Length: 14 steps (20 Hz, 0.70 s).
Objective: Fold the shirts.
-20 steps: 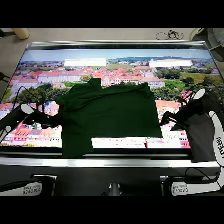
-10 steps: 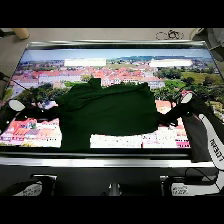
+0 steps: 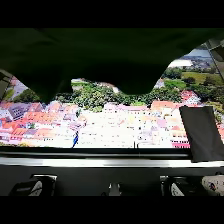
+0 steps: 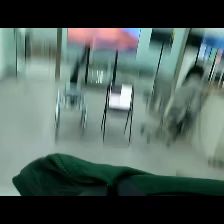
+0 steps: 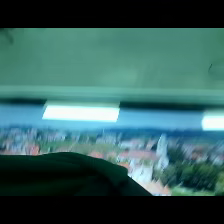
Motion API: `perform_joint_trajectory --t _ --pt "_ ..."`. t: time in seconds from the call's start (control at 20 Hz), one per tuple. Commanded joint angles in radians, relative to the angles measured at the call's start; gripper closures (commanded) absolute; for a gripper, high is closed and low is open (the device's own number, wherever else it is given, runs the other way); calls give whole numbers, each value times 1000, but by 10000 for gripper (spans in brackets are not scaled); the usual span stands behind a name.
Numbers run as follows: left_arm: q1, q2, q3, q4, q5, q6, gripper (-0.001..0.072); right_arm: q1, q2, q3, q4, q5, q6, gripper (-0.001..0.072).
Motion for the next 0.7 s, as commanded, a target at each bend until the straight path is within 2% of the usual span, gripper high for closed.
perform_joint_trajectory --t 0.0,0.2,0.35,0.45,0.6,0.65 --pt "3 106 137 16 -81 -74 677 0 201 87 -173 37 77 691" --pt "3 88 137 16 -129 -73 678 0 201 87 -224 172 80 691" --pt "3 38 137 35 -224 -56 678 0 147 87 -224 256 80 691" --pt "3 -36 136 69 -315 -35 678 1 74 86 -223 335 89 692" --pt "3 -204 95 88 -440 -5 678 1 -127 66 -219 523 114 692" --pt "2 -266 46 87 -466 -5 677 4 -204 31 -218 534 124 692"
